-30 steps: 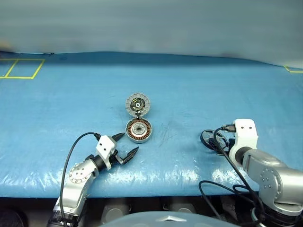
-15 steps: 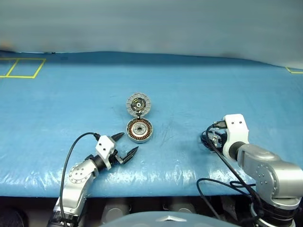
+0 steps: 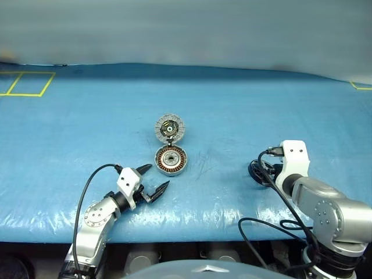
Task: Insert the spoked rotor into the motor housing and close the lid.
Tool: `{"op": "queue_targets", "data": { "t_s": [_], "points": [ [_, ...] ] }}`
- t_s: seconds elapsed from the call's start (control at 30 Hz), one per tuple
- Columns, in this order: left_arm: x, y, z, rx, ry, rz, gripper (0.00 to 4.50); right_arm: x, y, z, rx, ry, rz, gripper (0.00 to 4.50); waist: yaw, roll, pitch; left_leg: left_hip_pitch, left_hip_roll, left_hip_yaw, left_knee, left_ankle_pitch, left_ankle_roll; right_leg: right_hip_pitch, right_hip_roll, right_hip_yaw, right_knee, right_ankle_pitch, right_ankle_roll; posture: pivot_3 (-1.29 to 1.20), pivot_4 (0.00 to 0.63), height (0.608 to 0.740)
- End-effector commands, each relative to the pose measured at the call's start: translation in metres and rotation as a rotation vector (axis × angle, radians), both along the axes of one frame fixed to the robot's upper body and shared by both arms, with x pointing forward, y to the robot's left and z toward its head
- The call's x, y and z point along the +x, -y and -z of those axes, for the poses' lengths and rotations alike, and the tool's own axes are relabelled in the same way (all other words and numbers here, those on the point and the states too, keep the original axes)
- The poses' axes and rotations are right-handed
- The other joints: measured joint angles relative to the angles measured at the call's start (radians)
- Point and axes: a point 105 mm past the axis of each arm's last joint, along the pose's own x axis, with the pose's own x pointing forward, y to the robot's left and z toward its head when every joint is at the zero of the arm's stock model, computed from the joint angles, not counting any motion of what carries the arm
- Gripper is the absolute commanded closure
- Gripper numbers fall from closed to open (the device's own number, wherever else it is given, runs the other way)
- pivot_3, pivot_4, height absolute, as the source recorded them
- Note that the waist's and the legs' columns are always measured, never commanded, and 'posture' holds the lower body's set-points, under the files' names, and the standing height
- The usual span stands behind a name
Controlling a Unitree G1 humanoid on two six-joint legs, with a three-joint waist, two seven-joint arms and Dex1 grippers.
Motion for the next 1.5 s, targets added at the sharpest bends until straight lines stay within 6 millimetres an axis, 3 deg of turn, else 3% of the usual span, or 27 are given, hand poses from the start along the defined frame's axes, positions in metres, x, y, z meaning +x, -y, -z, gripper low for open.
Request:
{"op": "queue_targets", "data": {
  "t_s": [0.03,1.0,1.1,1.23,1.5],
  "points": [
    [0.002,0.0,-0.007,-0.015,0.034,-0.001,0.0,0.0,0.001,-0.009,-0.012,0.035,0.008,1.5,0.0,0.0,0.0,0.0,0.0,0.0,0.0,0.0,0.0,0.0,0.0,0.0,0.0,0.0,0.0,0.0,0.15,0.74],
    [0.002,-0.001,-0.006,-0.008,0.036,0.004,0.0,-0.016,0.01,0.026,0.057,-0.089,0.131,1.5,0.0,0.0,0.0,0.001,0.0,0.0,0.0,0.0,0.0,0.001,0.0,0.0,0.0,0.0,0.0,0.0,0.15,0.74],
    [0.002,-0.001,-0.007,-0.009,0.037,0.002,0.0,-0.015,0.009,0.025,0.045,-0.092,0.12,2.08,0.0,0.0,0.0,0.001,0.0,0.0,0.0,0.0,0.0,0.002,0.0,0.0,0.0,0.0,0.0,0.0,0.15,0.74],
    [0.002,-0.002,-0.007,-0.011,0.038,-0.004,0.0,-0.011,0.004,0.016,0.013,-0.057,0.072,3.09,-0.002,-0.002,-0.002,0.005,0.0,0.0,0.0,0.0,0.0,0.005,0.0,0.0,-0.001,0.0,0.0,0.0,0.15,0.74],
    [0.002,-0.002,-0.009,-0.017,0.044,-0.009,0.0,0.013,-0.049,-0.047,-0.077,0.163,-0.325,3.18,-0.008,0.002,0.001,0.004,0.001,-0.001,0.001,0.0,0.0,0.004,0.0,-0.001,0.0,0.0,-0.001,0.0,0.15,0.74]
  ]
}}
